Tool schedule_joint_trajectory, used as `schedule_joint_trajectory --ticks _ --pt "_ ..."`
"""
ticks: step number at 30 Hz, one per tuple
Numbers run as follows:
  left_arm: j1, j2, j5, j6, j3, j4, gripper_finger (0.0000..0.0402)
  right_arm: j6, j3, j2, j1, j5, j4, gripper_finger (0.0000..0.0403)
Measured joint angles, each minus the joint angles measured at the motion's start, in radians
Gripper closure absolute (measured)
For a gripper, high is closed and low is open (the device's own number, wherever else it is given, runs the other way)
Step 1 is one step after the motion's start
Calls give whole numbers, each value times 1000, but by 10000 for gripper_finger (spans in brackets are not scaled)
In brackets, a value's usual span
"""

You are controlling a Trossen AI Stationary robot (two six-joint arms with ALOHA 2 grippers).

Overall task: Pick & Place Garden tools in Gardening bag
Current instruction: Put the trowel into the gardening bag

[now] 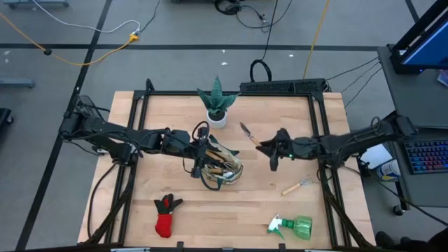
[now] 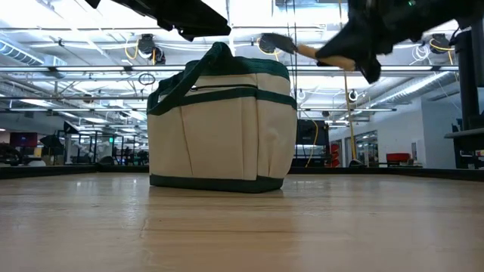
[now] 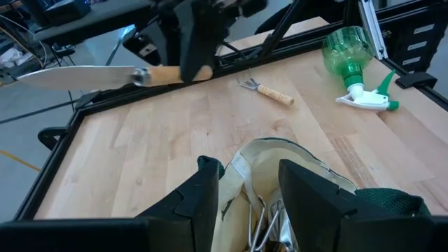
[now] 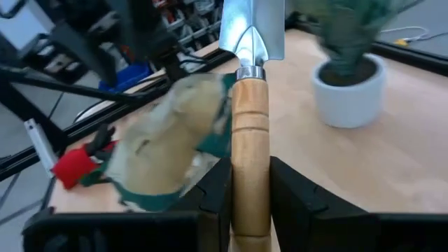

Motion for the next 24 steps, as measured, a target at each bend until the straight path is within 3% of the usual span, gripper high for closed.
schedule_joint_trajectory --ticks 10,17,24 --pt "-42 0 1 30 0 0 245 -8 195 230 49 -1 9 337" --pt "-80 0 -4 31 0 -1 245 20 246 328 49 -2 73 337" --pt "-122 0 -134 49 0 -98 245 37 247 409 53 -28 252 340"
